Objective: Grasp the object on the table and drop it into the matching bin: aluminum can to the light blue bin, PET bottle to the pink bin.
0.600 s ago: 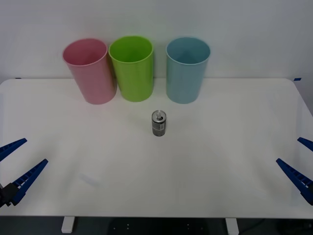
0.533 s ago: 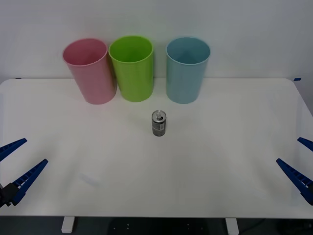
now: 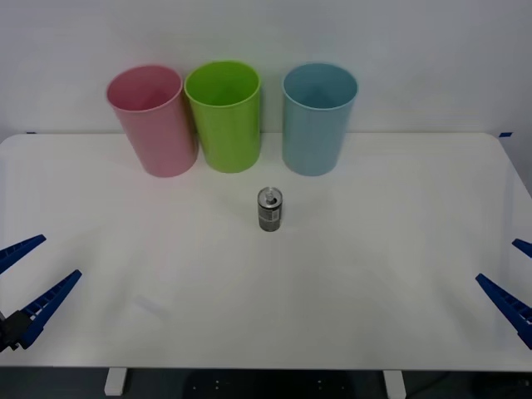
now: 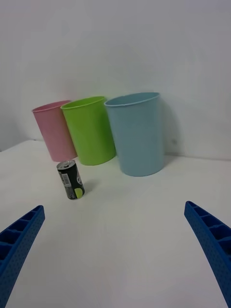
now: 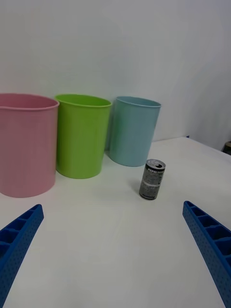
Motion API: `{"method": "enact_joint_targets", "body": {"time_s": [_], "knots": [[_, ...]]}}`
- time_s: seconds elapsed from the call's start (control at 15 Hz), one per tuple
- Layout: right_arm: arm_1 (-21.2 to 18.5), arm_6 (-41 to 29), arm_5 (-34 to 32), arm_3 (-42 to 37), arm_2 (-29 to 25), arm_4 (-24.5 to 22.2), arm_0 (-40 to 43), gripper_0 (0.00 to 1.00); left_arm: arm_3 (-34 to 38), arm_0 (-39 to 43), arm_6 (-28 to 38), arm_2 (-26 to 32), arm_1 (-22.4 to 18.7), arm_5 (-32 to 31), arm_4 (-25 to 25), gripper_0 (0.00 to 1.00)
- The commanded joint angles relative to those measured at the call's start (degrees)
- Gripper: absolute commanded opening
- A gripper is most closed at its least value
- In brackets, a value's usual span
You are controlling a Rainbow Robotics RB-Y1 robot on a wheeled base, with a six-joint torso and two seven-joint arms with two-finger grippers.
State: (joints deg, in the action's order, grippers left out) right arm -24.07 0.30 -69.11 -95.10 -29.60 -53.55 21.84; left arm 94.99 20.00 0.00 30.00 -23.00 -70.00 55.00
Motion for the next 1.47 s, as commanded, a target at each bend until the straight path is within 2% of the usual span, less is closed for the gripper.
{"method": "enact_joint_targets", "body": {"time_s": [0.07, 0.27, 0.6, 0.93, 1.07, 1.27, 1.47], "knots": [[-0.45, 0.49, 0.82, 0.0, 1.83, -0.24, -0.04, 1.0, 0.01, 0.0, 0.0, 0.0, 0.0, 0.0, 0.0, 1.0], [-0.54, 1.63, 1.61, 1.32, 5.6, -0.33, -1.36, 1.0, 0.01, 0.0, 0.0, 0.0, 0.0, 0.0, 0.0, 1.0], [-0.19, 4.44, 1.7, 5.71, 10.44, -4.37, -7.16, 1.0, 0.01, 0.0, 0.0, 0.0, 0.0, 0.0, 0.0, 1.0], [-0.19, 7.43, 3.19, 10.72, 15.98, -4.64, -12.53, 1.0, 0.01, 0.0, 0.0, 0.0, 0.0, 0.0, 0.0, 1.0], [-0.02, 10.68, 3.98, 13.53, 17.82, -4.64, -14.81, 1.0, 0.01, 0.0, 0.0, 0.0, 0.0, 0.0, 0.0, 1.0], [0.16, 15.43, 6.8, 16.61, 20.63, -4.55, -17.27, 1.0, 0.01, 0.0, 0.0, 0.0, 0.0, 0.0, 0.0, 1.0], [0.16, 16.48, 12.07, 16.61, 25.12, -3.41, -18.41, 1.0, 0.01, 0.0, 0.0, 0.0, 0.0, 0.0, 0.0, 1.0]]}}
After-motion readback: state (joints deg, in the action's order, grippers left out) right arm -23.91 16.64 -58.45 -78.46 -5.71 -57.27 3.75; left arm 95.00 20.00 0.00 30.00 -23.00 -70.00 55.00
